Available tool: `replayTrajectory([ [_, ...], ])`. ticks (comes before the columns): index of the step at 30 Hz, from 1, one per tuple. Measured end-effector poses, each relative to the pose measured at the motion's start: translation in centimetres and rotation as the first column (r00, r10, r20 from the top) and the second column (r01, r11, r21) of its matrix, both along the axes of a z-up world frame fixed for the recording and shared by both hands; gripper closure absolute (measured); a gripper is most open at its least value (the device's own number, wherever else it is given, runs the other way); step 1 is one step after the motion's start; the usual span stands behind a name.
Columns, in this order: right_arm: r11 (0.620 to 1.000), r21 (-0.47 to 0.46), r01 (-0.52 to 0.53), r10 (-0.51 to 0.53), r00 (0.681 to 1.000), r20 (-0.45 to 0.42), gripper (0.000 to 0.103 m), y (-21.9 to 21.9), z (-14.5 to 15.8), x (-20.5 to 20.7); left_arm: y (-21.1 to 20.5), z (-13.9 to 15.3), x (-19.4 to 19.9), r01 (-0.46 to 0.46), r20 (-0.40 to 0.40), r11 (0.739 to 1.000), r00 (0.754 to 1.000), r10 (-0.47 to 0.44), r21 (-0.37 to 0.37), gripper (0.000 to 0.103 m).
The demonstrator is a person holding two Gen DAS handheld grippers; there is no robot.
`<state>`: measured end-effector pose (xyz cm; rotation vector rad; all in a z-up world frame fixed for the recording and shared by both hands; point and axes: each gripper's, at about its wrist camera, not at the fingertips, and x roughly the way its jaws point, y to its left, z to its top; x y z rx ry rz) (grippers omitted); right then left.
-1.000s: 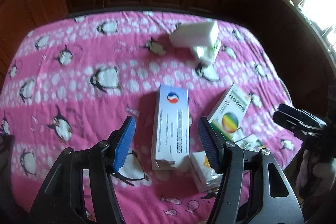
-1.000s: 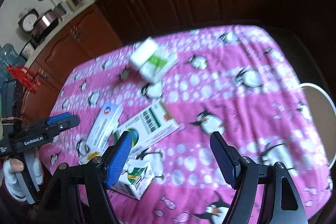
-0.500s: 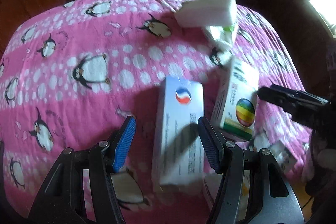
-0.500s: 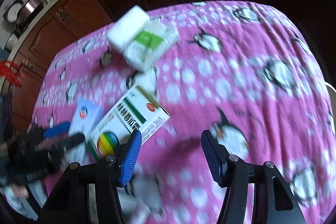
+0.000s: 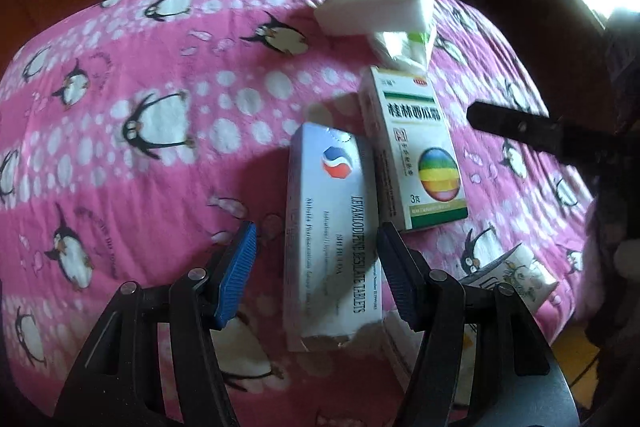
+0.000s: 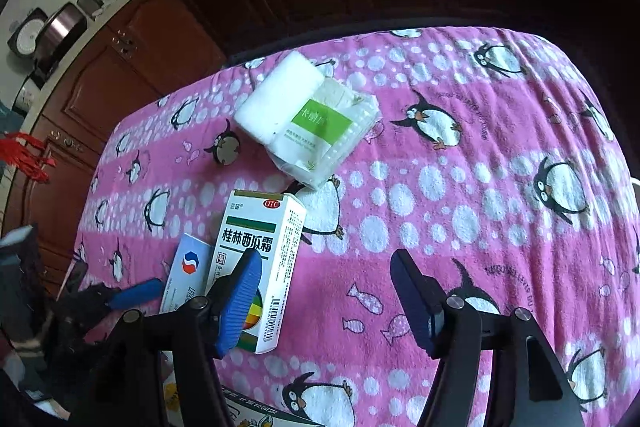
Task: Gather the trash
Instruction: 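Grasp the white-blue medicine box with the left gripper while the right grasps the rainbow box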
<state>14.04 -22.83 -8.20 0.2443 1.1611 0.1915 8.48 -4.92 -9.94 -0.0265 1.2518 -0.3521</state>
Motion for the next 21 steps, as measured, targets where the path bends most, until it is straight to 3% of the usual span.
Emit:
replayTrajectory([
  [4, 0.999, 0.021, -0.025, 0.026, 1.000, -0.007, 0.029, 0.8, 0.4, 0.0, -0.5, -0.3, 0.2, 0.016, 0.010, 1.000, 1.000, -0.016, 0.020, 0.044],
  [7, 0.998, 0.024, -0.050, 0.050, 0.999, -0.011, 0.029, 2.4, 0.2, 0.3, 0.6, 0.2, 0.5, -0.003, 0.032, 1.000, 0.999, 0.002, 0.022, 0.057],
  [9, 0.998, 0.014, -0.063, 0.063, 0.998, -0.017, 0.029, 3.3, -0.1, 0.6, 1.9, 0.4, 0.8, -0.037, 0.040, 0.999, 0.999, 0.036, 0.038, 0.058],
  [15, 0.991, -0.051, -0.127, 0.122, 0.987, -0.102, 0.024, 7.0, -2.6, 1.8, 4.9, 0.1, 1.0, -0.100, 0.013, 0.995, 0.995, 0.100, -0.006, 0.058],
  [16, 0.988, -0.055, -0.145, 0.138, 0.984, -0.112, 0.025, 7.5, -3.1, 1.8, 5.0, 0.1, 0.9, -0.098, 0.015, 0.995, 0.995, 0.098, -0.005, 0.058],
  [19, 0.982, -0.086, -0.166, 0.158, 0.983, -0.097, 0.041, 7.9, -3.4, 1.4, 4.6, 0.0, 0.6, -0.103, 0.024, 0.995, 0.994, 0.103, 0.007, 0.054],
  [21, 0.984, -0.069, -0.167, 0.162, 0.984, -0.077, 0.043, 7.4, -2.9, 1.0, 4.8, -0.8, 1.2, -0.118, -0.013, 0.993, 0.993, 0.118, 0.020, 0.045],
])
